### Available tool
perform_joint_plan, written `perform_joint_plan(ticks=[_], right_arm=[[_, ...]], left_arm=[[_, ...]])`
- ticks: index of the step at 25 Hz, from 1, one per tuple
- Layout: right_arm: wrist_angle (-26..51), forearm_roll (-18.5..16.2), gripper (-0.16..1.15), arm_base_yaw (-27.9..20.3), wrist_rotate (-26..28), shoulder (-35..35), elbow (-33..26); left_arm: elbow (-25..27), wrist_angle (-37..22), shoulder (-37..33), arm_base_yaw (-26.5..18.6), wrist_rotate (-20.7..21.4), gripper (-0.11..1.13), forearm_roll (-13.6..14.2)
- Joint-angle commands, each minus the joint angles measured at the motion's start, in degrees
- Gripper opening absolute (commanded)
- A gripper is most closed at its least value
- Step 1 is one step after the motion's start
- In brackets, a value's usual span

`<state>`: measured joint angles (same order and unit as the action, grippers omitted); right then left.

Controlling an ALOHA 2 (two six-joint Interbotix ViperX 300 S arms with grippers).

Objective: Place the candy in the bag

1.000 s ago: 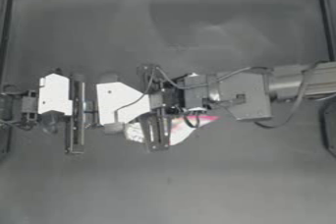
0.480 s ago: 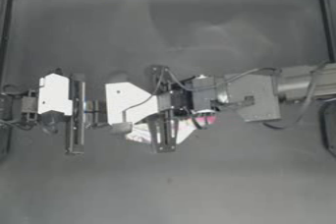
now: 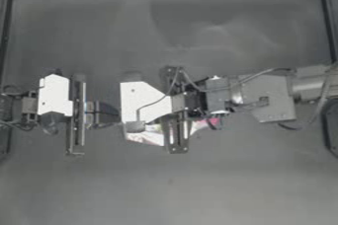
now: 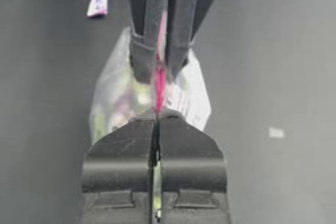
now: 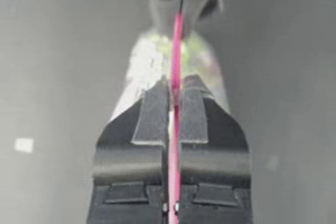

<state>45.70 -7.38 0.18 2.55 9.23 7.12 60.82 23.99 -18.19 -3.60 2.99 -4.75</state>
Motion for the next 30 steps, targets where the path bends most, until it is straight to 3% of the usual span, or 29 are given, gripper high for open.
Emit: perform_joint_plan(ticks=[1, 30], right_arm=[[0.8, -0.1, 0.06, 0.1, 1.3, -2.8, 2.2], [1.5, -1.8, 0.06, 0.0, 13.9, -16.2, 20.0]], left_arm=[[-0.3, 0.3, -2.5, 0.0, 0.0, 0.04, 0.1], [0.4, 0.6, -2.2, -0.1, 0.1, 0.04, 0.1]])
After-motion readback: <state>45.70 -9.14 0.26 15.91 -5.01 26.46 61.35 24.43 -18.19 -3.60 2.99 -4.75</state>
